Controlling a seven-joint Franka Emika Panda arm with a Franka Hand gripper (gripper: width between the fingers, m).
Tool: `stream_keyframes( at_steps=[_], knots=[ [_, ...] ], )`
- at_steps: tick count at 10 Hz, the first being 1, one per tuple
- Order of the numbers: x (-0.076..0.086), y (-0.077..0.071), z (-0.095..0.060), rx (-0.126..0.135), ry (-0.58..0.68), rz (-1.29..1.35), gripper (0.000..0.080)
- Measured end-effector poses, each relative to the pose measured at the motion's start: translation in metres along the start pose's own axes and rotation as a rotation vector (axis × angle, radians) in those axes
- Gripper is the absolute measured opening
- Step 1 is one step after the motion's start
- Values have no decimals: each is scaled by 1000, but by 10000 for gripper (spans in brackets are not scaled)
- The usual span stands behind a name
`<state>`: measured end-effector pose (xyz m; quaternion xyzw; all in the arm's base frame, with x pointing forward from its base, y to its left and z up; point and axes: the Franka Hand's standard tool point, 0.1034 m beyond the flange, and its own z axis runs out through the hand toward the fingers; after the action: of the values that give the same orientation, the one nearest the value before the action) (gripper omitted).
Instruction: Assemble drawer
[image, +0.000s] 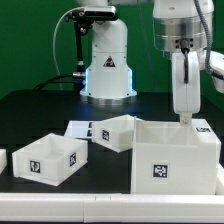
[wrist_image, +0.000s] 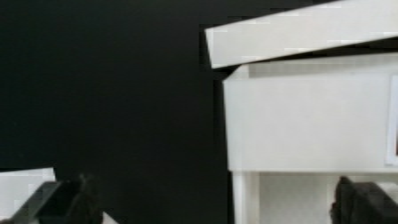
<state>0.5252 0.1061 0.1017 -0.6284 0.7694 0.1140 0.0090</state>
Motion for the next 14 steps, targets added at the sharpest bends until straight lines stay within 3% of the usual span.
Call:
stream_keyframes(
  at_steps=[2, 5, 8, 9, 14],
  knots=[
    [9, -5, 6, -6, -90, -13, 649],
    [25, -14, 6, 9, -203, -14, 649],
    [22, -12, 8, 11, -200, -14, 649],
    [20, -13, 8, 32, -206, 3, 649],
    [20, -13, 10, 28, -206, 1, 649]
  ],
)
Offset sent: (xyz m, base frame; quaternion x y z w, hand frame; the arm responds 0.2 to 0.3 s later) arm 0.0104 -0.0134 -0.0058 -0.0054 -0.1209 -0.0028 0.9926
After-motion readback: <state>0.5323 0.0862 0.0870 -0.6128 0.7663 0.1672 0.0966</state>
